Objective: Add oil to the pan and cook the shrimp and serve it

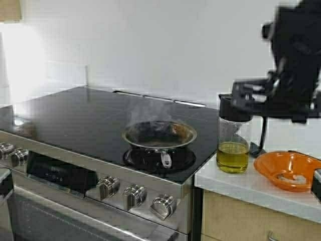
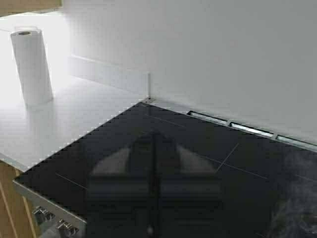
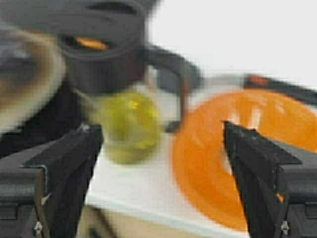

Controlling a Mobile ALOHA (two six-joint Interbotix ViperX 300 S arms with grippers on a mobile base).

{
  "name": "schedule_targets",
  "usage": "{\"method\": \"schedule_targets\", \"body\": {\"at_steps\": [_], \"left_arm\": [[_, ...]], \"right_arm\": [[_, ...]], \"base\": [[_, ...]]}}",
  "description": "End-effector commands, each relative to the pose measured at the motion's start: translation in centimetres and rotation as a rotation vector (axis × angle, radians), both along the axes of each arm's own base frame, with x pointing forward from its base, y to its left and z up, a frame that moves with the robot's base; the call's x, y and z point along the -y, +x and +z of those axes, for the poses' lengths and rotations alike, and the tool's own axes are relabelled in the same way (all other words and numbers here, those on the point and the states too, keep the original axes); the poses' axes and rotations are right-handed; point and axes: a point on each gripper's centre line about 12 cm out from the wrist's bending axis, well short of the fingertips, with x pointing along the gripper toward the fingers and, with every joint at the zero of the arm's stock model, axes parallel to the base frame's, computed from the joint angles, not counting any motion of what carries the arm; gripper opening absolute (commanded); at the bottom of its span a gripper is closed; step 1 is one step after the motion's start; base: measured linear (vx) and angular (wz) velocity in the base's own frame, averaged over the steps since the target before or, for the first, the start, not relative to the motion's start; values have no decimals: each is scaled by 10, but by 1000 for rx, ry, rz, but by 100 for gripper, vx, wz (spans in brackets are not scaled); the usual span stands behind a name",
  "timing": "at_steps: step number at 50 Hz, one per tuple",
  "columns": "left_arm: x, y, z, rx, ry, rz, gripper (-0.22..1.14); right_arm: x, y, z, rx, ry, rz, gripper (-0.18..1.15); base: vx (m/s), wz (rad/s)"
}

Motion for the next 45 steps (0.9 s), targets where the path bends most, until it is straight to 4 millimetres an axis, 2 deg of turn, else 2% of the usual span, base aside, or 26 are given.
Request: {"method": "schedule_targets", "body": {"at_steps": [1,8,19,45], "left_arm": [[0,1,2,6,0,2,3],[0,1,2,6,-2,1,3],[0,1,1,3,-3,1,3],[0,1,-1,-3,-5,0,3]], "right_arm": [[-1,0,-18,-4,-35,-51,101],[1,-1,-33,-24,-41,-54,101],[-3,5,-47,-28,-79,-48,101],[8,49,-62,-34,-64,-38,101]], "base": [[0,0],[0,0],[0,0],[0,0]]}}
